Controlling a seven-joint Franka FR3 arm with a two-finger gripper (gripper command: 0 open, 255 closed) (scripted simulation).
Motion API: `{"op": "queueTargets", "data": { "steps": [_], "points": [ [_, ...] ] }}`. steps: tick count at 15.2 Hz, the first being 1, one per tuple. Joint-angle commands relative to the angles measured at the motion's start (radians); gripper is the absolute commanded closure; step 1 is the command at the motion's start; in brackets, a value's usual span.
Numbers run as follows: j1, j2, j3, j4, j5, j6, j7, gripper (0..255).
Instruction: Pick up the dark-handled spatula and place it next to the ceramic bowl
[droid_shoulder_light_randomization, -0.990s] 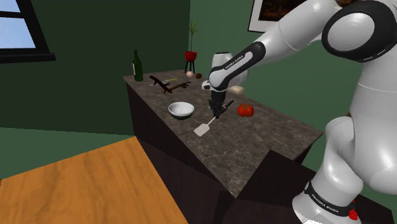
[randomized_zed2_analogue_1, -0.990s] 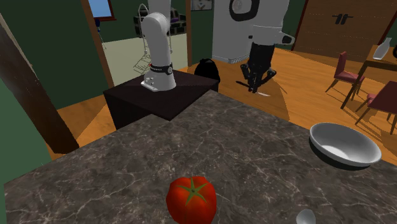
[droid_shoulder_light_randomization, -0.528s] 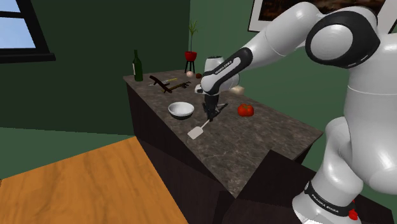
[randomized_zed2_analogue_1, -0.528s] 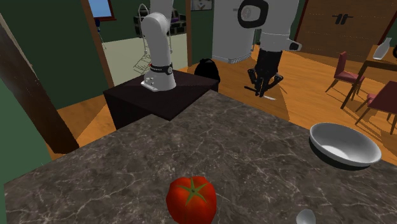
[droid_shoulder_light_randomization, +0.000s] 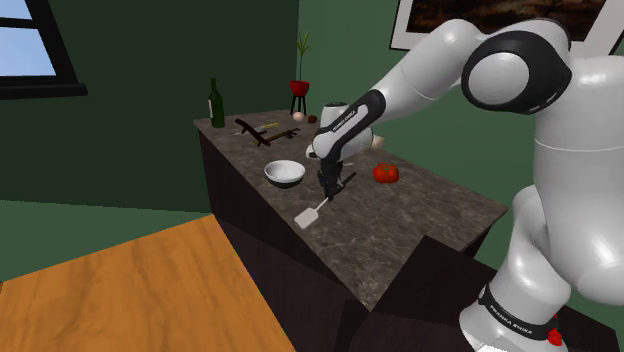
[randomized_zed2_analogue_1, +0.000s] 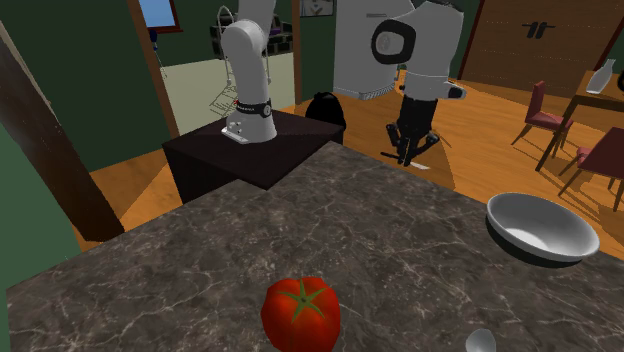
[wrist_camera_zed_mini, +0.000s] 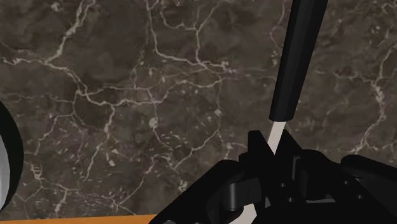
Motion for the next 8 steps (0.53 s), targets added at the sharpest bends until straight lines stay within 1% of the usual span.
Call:
{"op": "queueTargets", "data": {
  "steps": [1, 8],
  "points": [
    [-0.011, 0.025, 0.013, 0.004, 0.019, 0.019, -0.011, 255],
    [-0.045, 0.102, 0.057, 0.006, 0.076, 0.086, -0.045, 255]
  ]
}}
